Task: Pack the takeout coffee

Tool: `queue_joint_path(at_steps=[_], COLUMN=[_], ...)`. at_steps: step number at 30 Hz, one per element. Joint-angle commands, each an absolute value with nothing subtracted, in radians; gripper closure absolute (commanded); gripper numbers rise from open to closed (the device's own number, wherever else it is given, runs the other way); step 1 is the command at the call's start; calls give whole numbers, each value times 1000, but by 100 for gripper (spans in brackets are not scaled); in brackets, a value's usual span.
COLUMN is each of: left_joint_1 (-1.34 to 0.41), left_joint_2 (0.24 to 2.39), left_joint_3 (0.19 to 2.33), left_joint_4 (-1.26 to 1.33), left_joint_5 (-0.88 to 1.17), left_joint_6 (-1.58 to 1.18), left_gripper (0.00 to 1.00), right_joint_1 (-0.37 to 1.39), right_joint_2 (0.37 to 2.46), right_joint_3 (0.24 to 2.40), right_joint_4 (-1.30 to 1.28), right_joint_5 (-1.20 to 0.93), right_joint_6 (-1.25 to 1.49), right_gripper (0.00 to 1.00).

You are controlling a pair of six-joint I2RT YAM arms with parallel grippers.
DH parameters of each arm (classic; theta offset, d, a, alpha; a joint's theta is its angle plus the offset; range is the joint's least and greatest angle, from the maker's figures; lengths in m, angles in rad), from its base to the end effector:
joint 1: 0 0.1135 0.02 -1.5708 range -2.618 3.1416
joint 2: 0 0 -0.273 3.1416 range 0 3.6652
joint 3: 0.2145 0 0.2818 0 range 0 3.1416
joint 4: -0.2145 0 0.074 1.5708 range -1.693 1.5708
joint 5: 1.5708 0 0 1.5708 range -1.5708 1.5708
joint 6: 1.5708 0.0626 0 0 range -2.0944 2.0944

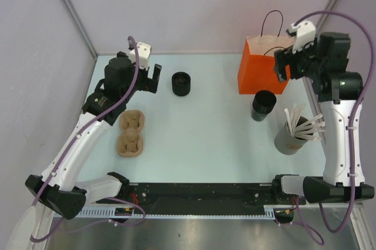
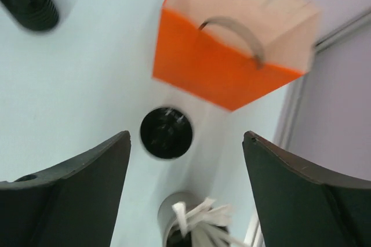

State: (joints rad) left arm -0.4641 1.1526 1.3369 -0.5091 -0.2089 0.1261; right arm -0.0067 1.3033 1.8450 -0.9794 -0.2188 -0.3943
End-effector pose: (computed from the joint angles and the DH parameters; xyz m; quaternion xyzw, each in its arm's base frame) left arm 0.2714 -0.1213 0.4292 0.1767 0.7905 -0.0141 0.5863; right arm 0.2753 0.0117 0.5129 -0.2190 0.8117 -0.0160 0.5412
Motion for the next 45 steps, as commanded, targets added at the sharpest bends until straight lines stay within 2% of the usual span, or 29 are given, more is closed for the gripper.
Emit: queue_joint_path(at_steps=[1,7,14,18,20,31,45], left_joint_1=[-423,-423,-422,-423,-422,-422,-422], left_joint_2=[1088,1068,1048,1042,1040,1035,1035], left_joint_3=[1284,1288,1273,1266,1267,1282,1272], left_joint_4=[-434,-477,-511,-520,-525,-546,-538], left_joint_5=[-144,-123,-136,-144,-147,-124,-107], left_joint_6=[103,124,143,137,135,112,101], left_gripper=[0,0,0,0,0,0,0], right_joint_1=[73,213,222,224,225,158,147], right_joint_2=[1269,1316,1423,1463,1477,1555,1628], right_joint_3=[1631,1534,1535,1546,1546,1543,1545], right_joint_4=[-951,-946,-974,-1015,-1026,-1055,-1058], right_joint_5=[-272,-206,-175,-186,-181,-196,-199], right_joint_6=[-436,-413,-387,-385,-387,-408,-425], right_gripper=[20,29,43,45,50,51,61])
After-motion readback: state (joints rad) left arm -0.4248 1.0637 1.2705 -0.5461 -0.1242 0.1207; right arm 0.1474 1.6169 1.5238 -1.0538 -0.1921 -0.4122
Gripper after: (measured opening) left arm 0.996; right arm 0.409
